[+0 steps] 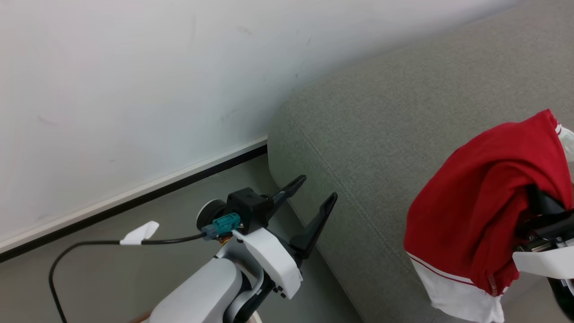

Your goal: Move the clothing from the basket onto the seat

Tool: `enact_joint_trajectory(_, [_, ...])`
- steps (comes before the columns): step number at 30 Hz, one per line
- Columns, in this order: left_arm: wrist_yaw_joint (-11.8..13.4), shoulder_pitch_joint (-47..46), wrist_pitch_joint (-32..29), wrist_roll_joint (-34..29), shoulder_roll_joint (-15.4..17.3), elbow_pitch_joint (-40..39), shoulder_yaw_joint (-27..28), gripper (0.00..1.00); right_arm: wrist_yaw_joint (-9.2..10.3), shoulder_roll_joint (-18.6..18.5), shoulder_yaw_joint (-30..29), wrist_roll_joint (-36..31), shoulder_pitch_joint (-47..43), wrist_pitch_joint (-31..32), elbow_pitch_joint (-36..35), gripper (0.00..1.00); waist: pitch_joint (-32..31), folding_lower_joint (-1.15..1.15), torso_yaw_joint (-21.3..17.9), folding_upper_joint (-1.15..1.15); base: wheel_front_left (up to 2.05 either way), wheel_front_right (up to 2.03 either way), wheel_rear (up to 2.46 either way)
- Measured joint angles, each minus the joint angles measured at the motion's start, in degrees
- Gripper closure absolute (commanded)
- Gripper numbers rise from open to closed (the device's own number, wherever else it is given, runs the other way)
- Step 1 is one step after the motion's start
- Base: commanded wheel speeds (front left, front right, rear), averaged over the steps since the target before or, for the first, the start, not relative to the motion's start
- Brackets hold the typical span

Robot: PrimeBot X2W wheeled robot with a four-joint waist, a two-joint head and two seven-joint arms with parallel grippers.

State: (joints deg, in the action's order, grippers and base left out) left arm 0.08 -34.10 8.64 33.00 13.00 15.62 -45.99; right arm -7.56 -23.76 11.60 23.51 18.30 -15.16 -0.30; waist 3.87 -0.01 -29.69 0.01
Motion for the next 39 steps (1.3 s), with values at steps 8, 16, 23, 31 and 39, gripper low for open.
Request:
enact_joint_trajectory(8, [-0.3, -0.4, -0.1, 0.3, -0.1, 0.6, -0.3, 0.00, 0.00, -0.4, -1.1, -0.4, -0.3, 0.0, -0.9, 1.00, 2.2, 0.00, -0.5, 0.00, 0.00, 0.00, 0.00])
enact_joint_trajectory(16, [-0.5, -2.6, -0.9, 0.2, 0.2, 0.3, -0.5, 0.00, 0.00, -5.8, -0.7, 2.2, 7.9, 1.0, 2.5, 1.00, 5.6, 0.00, 2.1, 0.00, 0.00, 0.00, 0.00])
enact_joint_trajectory(23, [-0.5, -6.4, -2.9, -1.1, 1.7, -1.3, -0.5, 0.00, 0.00, -12.5, -1.1, 9.1, 18.6, 0.9, 9.1, 1.00, 10.8, 0.01, 5.4, 0.00, 0.00, 0.00, 0.00])
enact_joint_trajectory(31, [-1.2, -11.4, -4.2, -3.6, 2.3, -4.6, -1.3, 0.00, 0.01, -21.4, -0.6, 12.2, 27.7, 0.8, 17.1, 1.00, 19.6, 0.01, 9.5, 0.00, 0.00, 0.00, 0.00])
enact_joint_trajectory(39, [-1.9, -16.0, -3.7, -6.9, 2.0, -6.0, -2.7, 0.00, 0.01, -27.8, -2.8, 15.5, 35.9, 0.5, 24.4, 1.00, 29.1, 0.02, 13.7, 0.00, 0.00, 0.00, 0.00])
